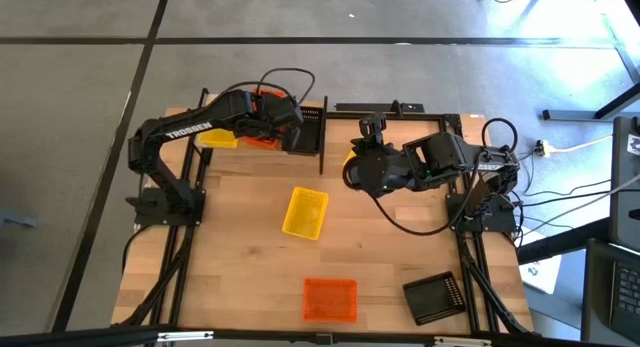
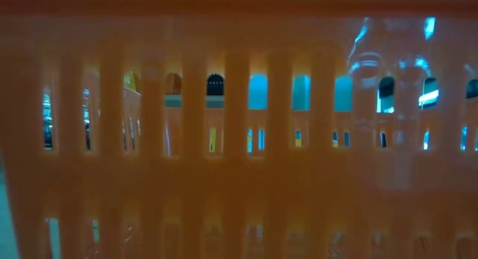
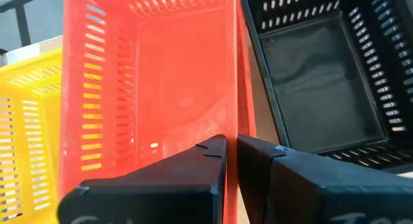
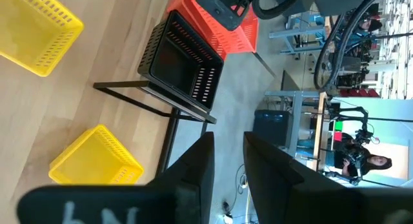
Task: Stack baskets on shelf by color
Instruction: Stack the top orange basket on top of the orange basket on the shelf, then stack the bottom yellow basket on top of the yellow basket on the shelf
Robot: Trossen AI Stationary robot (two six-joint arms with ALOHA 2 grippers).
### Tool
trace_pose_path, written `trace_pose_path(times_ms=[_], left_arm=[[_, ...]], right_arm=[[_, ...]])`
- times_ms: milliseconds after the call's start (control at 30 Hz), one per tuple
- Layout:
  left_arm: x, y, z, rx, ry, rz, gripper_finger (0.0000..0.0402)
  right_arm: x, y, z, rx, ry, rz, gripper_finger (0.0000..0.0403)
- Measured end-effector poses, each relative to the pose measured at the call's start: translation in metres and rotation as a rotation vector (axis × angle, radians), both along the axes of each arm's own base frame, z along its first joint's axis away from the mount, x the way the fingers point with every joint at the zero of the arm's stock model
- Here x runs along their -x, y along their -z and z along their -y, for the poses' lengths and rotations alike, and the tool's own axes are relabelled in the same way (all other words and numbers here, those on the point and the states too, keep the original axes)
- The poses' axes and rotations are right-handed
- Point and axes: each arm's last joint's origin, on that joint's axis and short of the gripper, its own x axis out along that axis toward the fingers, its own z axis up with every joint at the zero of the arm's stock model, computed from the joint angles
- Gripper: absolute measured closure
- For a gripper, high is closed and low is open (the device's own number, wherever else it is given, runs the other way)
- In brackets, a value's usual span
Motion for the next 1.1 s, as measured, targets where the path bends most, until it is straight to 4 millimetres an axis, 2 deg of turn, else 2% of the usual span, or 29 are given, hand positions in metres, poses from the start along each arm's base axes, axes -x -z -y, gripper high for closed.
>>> trace_pose_path(times_ms=[433, 667, 833, 933, 1100], left_arm=[[-0.007, 0.011, -0.006, 0.046, -0.003, -0.032, 0.0344], [-0.009, 0.012, -0.004, 0.06, 0.035, -0.042, 0.0345], [-0.001, -0.001, 0.005, 0.043, 0.058, -0.001, 0.0346], [0.002, -0.013, 0.013, 0.001, 0.106, 0.016, 0.0346], [0.006, -0.039, 0.041, -0.088, 0.38, -0.004, 0.0346]], right_arm=[[0.0, 0.0, 0.0, 0.0, 0.0, -0.001, 0.0317], [0.001, 0.0, 0.0, 0.0, 0.0, 0.0, 0.0317], [0.013, -0.009, 0.003, -0.046, 0.022, 0.052, 0.0317], [0.027, -0.018, 0.01, -0.172, 0.033, 0.102, 0.0317], [0.047, -0.024, 0.022, -0.438, 0.019, 0.08, 0.0317]])
